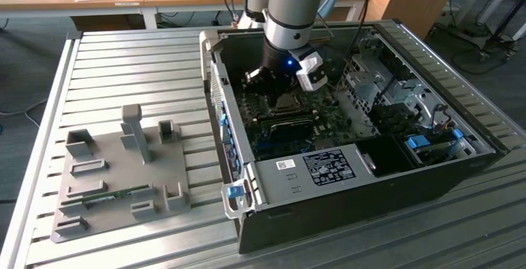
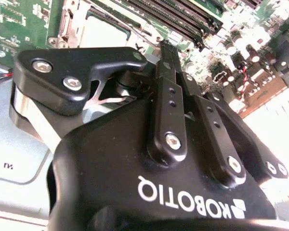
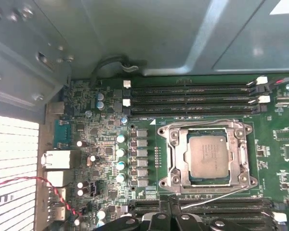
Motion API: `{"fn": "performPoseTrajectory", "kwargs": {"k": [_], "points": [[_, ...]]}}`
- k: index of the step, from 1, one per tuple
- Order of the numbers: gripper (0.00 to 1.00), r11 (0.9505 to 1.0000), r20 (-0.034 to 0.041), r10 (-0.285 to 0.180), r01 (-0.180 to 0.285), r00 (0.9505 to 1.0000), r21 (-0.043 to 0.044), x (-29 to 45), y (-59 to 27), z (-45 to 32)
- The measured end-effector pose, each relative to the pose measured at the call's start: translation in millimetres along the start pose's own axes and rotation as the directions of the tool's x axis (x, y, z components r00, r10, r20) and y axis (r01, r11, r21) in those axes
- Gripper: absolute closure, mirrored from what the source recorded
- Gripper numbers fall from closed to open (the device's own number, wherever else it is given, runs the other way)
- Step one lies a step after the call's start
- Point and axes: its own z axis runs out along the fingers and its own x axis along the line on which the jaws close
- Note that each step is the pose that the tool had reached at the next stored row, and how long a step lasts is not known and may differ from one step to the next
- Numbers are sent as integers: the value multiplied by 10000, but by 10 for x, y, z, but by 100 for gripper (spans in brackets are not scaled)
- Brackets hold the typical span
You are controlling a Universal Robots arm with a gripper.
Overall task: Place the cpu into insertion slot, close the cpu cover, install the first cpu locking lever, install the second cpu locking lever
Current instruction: 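Install the second cpu locking lever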
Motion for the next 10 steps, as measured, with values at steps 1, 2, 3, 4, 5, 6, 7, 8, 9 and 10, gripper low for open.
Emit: {"fn": "performPoseTrajectory", "kwargs": {"k": [1,2,3,4,5,6,7,8,9,10], "points": [[89,10000,-3,1,-1,10000,1,-1,4,-27],[89,10000,-6,1,-1,10000,2,-2,7,-53],[89,10000,-9,2,-2,10000,2,-3,11,-82],[89,10000,-12,3,-3,10000,2,-4,15,-113],[89,10000,-15,3,-3,10000,3,-5,19,-145],[89,10000,-17,3,-3,10000,2,-6,23,-175],[89,10000,-19,4,-4,10000,2,-7,27,-204],[89,10000,-23,4,-4,10000,2,-8,30,-226],[89,10000,-31,3,-3,10000,3,-11,31,-236],[89,10000,-33,4,-4,10000,0,-17,32,-235]]}}
